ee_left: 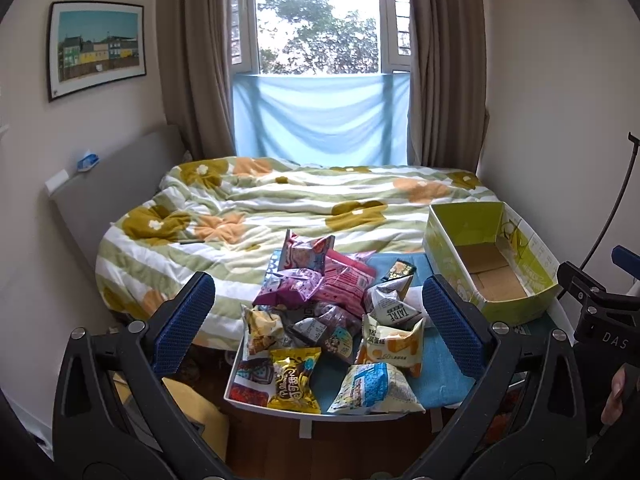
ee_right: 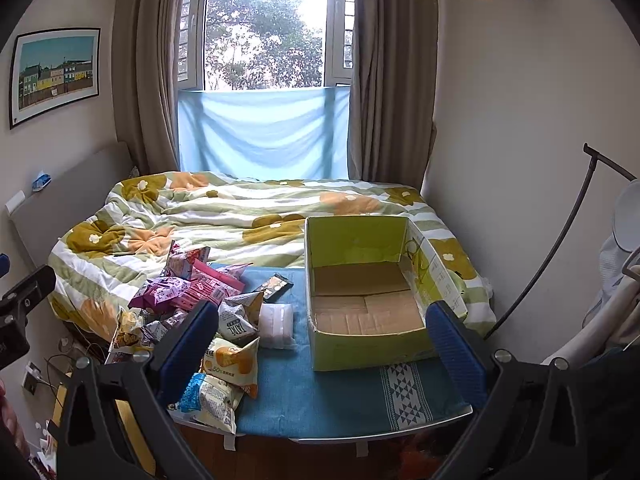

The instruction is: Organize snacks

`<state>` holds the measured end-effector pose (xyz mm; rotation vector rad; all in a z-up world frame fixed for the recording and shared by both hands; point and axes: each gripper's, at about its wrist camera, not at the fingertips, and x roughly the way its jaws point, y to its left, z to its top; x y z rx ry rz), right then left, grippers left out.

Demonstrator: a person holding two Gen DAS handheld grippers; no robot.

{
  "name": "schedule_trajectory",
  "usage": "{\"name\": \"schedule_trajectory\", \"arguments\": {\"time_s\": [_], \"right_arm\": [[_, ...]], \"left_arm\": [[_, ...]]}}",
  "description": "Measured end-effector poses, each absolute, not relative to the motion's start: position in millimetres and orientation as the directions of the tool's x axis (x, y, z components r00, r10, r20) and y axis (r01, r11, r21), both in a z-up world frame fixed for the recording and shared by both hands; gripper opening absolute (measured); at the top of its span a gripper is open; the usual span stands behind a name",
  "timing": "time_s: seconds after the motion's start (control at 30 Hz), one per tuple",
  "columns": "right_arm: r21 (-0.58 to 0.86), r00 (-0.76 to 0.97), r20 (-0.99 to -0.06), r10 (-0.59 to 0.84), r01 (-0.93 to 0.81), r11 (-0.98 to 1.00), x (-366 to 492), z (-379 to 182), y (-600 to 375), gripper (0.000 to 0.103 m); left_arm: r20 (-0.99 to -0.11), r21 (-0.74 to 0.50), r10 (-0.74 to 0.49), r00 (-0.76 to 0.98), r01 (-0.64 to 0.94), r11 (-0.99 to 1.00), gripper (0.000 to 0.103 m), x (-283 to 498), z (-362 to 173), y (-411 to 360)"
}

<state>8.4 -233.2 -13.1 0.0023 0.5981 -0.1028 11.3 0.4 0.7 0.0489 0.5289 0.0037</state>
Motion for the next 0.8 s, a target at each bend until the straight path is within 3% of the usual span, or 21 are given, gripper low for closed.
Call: {"name": "schedule_trajectory", "arguments": {"time_s": [0.8], "right_arm": [[-0.012, 0.803, -0.589, -0.085, 0.096, 0.995, 19.9, -21.2, -230.1, 0.103]], "left_arm": [[-0.515, 0.04, -0.003, 0.857, 0.028, 0.999, 0.102, 17.2, -1.3, 0.8]]}}
